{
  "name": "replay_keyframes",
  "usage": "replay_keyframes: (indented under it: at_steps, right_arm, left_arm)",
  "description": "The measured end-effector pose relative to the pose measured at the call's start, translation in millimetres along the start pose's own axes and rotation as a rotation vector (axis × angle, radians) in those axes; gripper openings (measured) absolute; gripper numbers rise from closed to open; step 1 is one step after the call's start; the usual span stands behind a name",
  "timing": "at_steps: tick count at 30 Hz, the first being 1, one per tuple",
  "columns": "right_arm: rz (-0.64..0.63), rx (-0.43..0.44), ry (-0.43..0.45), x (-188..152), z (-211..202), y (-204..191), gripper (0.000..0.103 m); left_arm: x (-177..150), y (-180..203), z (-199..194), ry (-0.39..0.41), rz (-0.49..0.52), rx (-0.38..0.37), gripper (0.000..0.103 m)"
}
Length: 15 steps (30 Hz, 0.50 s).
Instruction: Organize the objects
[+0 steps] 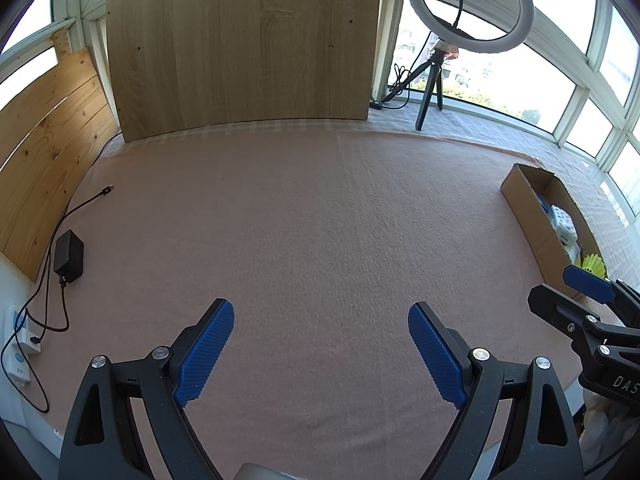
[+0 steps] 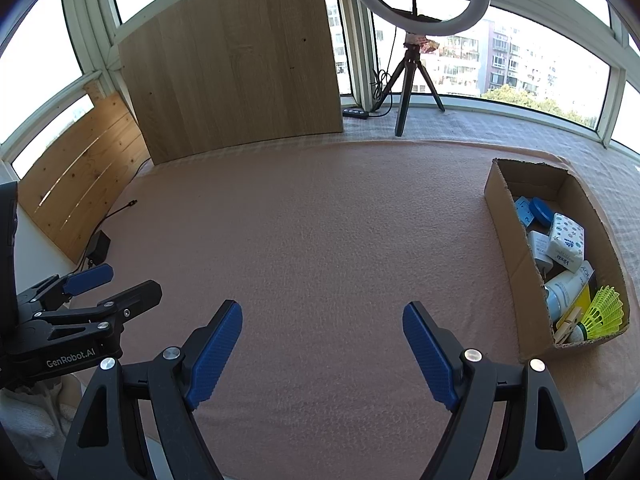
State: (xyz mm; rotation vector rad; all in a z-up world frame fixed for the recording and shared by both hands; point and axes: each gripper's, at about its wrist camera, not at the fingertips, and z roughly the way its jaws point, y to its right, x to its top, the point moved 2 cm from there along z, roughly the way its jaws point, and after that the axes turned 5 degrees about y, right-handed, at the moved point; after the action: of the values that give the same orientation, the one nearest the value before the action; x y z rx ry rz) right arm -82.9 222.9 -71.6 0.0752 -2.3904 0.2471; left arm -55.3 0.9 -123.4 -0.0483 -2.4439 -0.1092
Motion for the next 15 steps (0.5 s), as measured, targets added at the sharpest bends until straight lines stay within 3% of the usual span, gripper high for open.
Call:
replay_keyframes:
  at_steps: [15]
  right_arm:
    - [0.000,0.001,-0.005,-3.3,-3.2,-3.4,0.079]
  left_arm:
    - [-0.1,-3.0,-1.9,0.001,0.000,0.006,0.094]
